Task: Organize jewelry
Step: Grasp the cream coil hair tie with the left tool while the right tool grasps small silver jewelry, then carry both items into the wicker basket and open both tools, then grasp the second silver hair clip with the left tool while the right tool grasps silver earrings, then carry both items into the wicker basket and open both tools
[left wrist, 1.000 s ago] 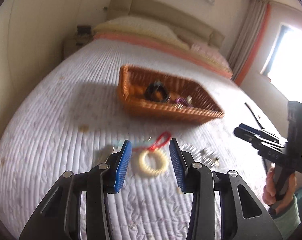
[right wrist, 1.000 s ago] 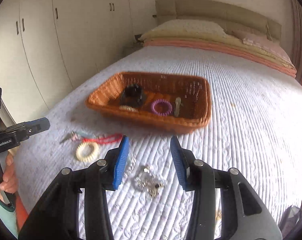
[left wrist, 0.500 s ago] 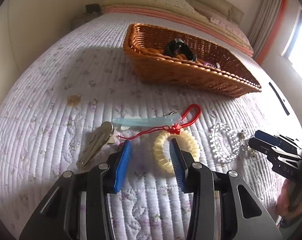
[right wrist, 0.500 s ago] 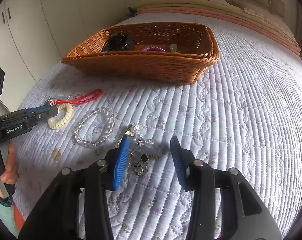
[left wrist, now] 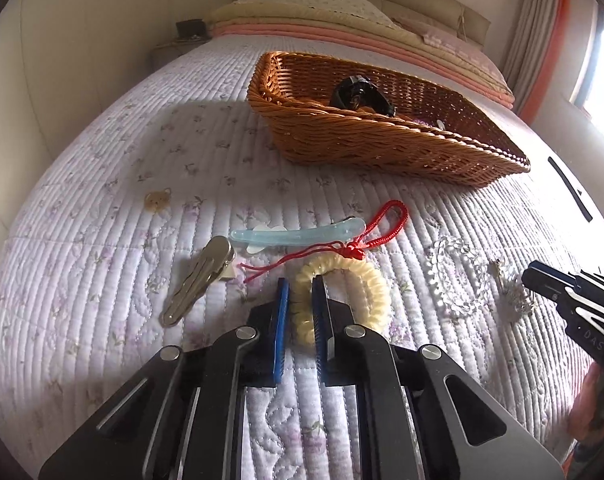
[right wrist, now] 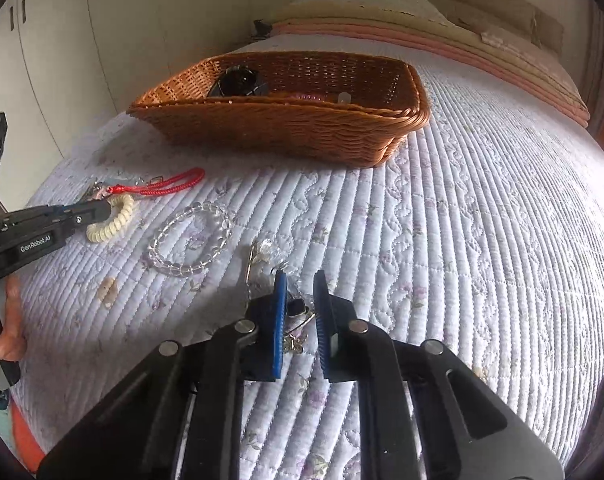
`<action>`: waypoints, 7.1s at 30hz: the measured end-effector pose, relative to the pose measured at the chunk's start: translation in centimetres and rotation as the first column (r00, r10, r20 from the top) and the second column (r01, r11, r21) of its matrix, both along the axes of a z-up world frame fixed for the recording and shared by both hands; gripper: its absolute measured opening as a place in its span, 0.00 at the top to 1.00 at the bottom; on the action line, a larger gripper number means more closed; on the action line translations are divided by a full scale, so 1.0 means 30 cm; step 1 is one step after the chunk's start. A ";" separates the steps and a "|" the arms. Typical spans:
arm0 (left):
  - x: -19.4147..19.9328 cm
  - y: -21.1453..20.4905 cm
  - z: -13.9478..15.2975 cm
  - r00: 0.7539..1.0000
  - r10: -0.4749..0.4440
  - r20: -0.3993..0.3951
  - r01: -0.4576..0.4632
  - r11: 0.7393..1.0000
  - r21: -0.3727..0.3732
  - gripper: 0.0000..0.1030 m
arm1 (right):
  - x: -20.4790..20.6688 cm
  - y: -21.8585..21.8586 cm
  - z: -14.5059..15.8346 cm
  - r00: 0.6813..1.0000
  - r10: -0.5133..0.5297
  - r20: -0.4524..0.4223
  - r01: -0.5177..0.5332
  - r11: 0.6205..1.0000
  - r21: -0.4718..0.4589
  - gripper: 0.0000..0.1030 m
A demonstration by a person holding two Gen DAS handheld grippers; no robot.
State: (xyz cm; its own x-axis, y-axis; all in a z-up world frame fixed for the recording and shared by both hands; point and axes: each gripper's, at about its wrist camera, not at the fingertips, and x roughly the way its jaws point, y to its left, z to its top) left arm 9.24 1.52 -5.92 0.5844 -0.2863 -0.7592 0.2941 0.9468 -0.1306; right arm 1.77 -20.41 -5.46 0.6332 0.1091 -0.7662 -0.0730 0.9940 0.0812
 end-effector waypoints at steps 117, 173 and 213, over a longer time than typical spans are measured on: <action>0.080 0.296 0.018 1.000 0.016 -0.023 -0.016 1.000 0.007 0.61 | -0.007 0.002 0.010 0.995 0.079 -0.056 -0.082 0.996 -0.045 0.63; -0.044 0.146 0.292 0.967 -0.072 0.243 0.098 0.991 -0.094 0.79 | -0.099 0.025 0.276 0.991 0.079 0.108 -0.092 0.989 0.114 0.92; 0.342 -0.225 0.251 0.962 -0.236 0.135 0.258 0.950 -0.176 0.68 | 0.476 -0.093 0.238 0.997 -0.056 0.060 0.040 0.969 0.244 0.82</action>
State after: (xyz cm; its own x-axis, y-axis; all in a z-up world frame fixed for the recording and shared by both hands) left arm 19.50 -5.24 1.59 0.5545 -0.5650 -0.6110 0.5386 0.8034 -0.2541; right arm 16.06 -23.21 1.68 0.6907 0.2542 -0.6770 -0.0388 0.9478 0.3164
